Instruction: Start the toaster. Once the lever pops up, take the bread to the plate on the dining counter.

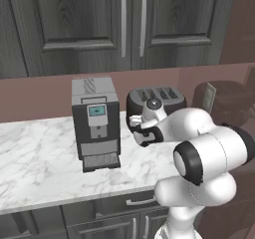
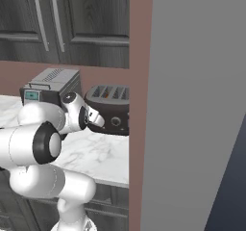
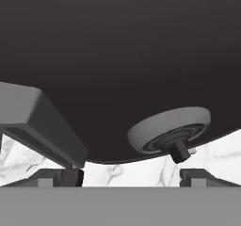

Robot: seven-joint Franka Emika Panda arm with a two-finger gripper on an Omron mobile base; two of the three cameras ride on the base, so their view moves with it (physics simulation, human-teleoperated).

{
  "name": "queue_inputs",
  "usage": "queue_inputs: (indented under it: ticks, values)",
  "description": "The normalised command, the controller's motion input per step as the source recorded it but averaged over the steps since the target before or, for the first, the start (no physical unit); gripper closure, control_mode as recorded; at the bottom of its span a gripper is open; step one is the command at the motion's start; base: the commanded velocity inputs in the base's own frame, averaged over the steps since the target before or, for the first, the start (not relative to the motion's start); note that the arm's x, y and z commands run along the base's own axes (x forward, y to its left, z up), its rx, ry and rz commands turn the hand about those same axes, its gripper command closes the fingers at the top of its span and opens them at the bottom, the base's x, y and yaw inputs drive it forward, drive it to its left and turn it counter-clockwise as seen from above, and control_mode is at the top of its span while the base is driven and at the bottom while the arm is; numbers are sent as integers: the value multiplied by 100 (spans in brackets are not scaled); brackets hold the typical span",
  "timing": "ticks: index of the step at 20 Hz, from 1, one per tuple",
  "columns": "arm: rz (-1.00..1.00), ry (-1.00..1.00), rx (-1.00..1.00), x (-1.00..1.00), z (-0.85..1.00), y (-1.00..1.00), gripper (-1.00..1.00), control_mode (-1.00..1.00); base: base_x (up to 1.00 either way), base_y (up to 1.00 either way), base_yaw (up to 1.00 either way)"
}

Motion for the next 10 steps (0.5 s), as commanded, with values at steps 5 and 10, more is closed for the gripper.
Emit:
queue_inputs:
  ticks: [5,10]
  values:
    - [0,-1,0,-15,0,0,-100,-100,0,0,0]
    - [0,-2,0,-14,12,0,-100,-100,0,0,0]
